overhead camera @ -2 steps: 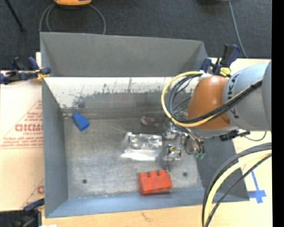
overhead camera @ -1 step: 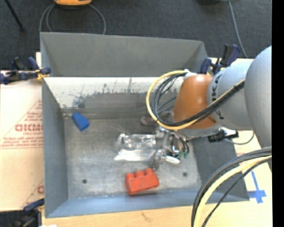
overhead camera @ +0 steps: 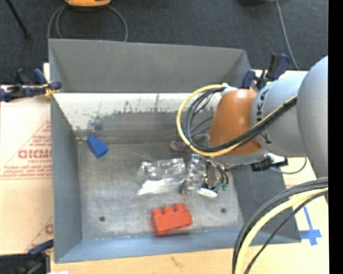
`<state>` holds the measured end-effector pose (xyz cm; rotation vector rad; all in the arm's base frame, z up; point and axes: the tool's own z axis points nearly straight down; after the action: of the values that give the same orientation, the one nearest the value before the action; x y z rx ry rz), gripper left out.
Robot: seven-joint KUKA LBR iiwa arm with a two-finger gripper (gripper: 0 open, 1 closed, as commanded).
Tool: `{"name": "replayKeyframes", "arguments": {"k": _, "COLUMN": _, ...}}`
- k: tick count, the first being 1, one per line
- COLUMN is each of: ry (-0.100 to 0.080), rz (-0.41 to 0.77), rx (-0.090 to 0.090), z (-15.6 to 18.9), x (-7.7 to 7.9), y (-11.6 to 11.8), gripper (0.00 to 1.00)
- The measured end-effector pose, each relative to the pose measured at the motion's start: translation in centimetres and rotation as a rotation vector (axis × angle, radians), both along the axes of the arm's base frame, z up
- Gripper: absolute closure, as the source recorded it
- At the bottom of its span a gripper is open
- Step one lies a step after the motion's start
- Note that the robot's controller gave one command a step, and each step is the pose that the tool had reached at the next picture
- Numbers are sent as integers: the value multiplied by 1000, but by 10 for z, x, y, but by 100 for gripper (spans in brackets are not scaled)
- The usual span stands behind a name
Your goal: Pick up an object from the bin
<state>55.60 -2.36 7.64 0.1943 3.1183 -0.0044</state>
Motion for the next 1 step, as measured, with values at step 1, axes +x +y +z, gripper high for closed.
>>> {"name": "replayKeyframes", "arguments": {"k": 1, "ry": 5, "rz": 13, "rx": 3, "z": 111, "x": 9, "y": 2, "gripper": 100}}
